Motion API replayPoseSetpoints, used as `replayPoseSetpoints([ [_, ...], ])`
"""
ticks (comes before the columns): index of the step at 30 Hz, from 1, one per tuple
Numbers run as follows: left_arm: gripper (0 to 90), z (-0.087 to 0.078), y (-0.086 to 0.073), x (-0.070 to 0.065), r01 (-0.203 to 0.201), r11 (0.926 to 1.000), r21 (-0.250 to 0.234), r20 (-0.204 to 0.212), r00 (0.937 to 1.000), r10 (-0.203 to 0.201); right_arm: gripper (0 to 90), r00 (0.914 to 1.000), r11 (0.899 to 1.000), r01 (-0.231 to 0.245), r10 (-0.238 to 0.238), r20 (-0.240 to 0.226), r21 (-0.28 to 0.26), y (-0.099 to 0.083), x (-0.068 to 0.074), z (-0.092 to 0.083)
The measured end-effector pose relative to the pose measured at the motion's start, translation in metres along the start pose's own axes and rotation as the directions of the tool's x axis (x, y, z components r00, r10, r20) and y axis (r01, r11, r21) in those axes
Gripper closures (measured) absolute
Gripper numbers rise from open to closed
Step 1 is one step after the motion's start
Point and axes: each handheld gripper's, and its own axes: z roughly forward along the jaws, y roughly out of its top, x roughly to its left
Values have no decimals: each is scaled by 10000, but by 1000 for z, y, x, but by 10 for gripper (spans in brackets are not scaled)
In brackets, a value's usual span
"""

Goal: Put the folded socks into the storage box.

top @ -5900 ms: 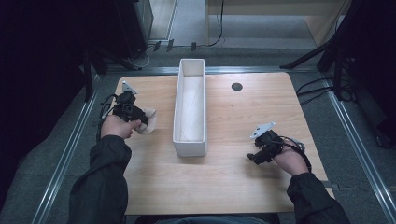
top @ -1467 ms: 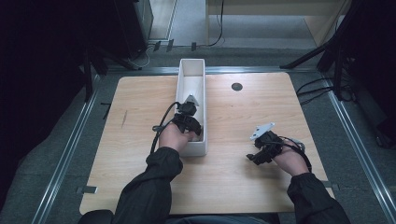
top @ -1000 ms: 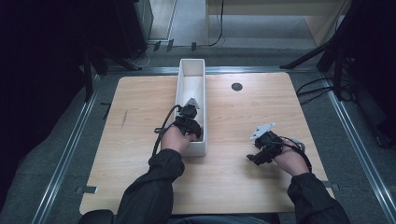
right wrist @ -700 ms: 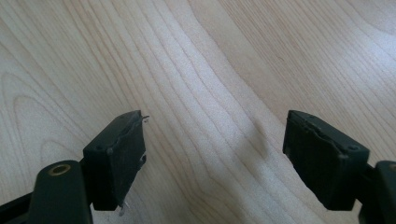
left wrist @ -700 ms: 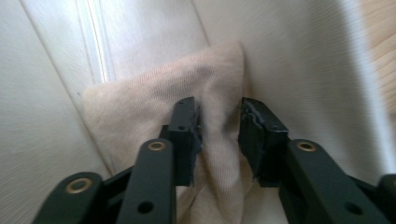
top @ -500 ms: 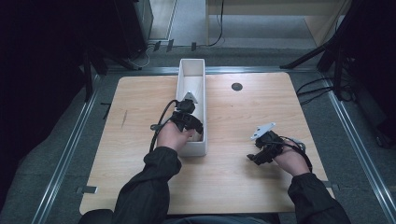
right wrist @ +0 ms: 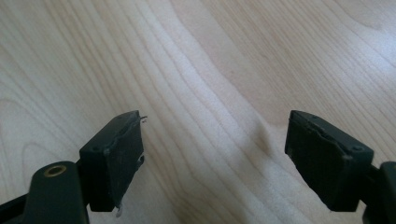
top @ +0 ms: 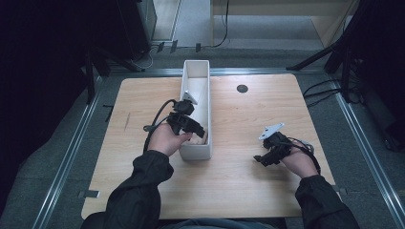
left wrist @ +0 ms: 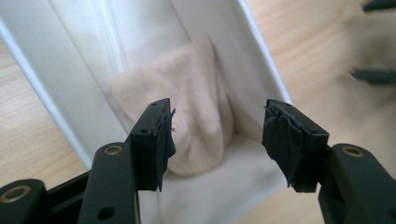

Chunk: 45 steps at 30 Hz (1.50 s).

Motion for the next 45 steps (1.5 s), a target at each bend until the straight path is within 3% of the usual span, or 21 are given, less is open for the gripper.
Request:
replayPoseSetpoints([
  [7,370,-17,-6,9,-191,9992,-357,-211,9996,183,195,9999,10000,-37,36,93,70,-4,1,-2],
  [11,360,-31,-13,19,-270,9975,-656,42,9996,273,195,9998,10000,-35,36,179,-68,-5,3,-6],
  [16,343,-41,-22,31,-295,9961,-831,-476,9985,256,191,9995,9989,-294,297,63,-374,-5,7,-9],
  [21,324,-47,-29,45,-72,9942,-1070,-477,9989,21,228,9998,9978,-175,172,-52,-641,-3,7,-9],
  [33,317,-46,-48,73,54,9907,-1357,-253,9996,-89,257,9996,9964,-278,280,16,-795,-4,4,-10],
  [35,316,-44,-54,80,79,9875,-1575,-677,9975,-188,257,9995,9964,-310,313,29,-789,-4,4,-11],
  [36,317,-43,-56,83,97,9872,-1595,-693,9974,-210,257,9995,9964,-303,307,40,-787,-4,4,-11],
  [45,316,-27,-76,113,371,9828,-1810,-401,9982,-451,256,9994,9974,-352,354,17,-628,-6,3,-10],
])
